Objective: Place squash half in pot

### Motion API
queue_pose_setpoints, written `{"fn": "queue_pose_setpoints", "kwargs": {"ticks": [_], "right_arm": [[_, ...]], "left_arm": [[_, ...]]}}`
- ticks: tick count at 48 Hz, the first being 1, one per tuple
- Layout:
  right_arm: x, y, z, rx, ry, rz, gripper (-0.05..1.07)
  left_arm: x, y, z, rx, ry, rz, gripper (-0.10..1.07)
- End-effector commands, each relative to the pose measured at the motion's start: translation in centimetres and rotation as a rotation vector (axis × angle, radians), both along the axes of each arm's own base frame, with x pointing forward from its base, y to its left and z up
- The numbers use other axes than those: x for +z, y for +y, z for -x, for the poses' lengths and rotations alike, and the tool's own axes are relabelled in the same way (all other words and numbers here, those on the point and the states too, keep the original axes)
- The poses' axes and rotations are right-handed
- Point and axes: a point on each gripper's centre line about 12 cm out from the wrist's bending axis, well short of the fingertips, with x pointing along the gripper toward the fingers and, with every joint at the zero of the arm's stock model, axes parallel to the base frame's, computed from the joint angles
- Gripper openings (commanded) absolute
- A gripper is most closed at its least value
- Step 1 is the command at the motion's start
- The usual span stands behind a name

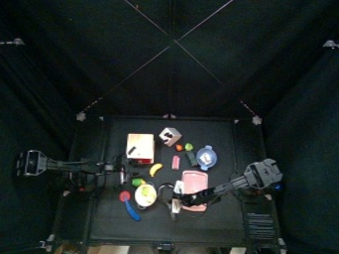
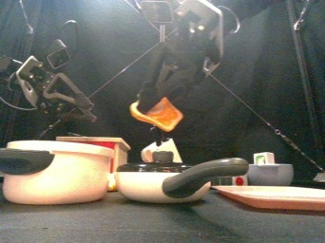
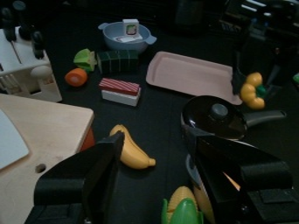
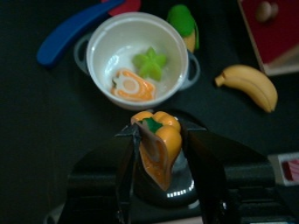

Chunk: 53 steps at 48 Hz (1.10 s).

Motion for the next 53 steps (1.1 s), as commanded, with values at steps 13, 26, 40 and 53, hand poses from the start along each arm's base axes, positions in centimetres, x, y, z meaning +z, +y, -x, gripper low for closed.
{"fn": "queue_pose_setpoints", "kwargs": {"ticks": [13,26,40,53], "right_arm": [[1.8,0.6,-5.2,0.098,-0.143,-0.035,0.72],[0.4,-0.4,-6.7,0.087,-0.137,-0.035,0.74],[-0.1,-0.7,-6.8,0.095,-0.140,-0.078,0.78],[-0.5,-0.6,-6.8,0.102,-0.134,-0.083,0.96]], "left_arm": [[0.4,0.0,-0.3,-0.002,-0.015,-0.004,0.92],[0.4,0.0,-0.3,-0.002,-0.013,-0.003,0.92],[0.4,0.0,-0.3,-0.002,-0.015,-0.004,0.92],[0.4,0.0,-0.3,-0.002,-0.015,-0.004,0.92]]}}
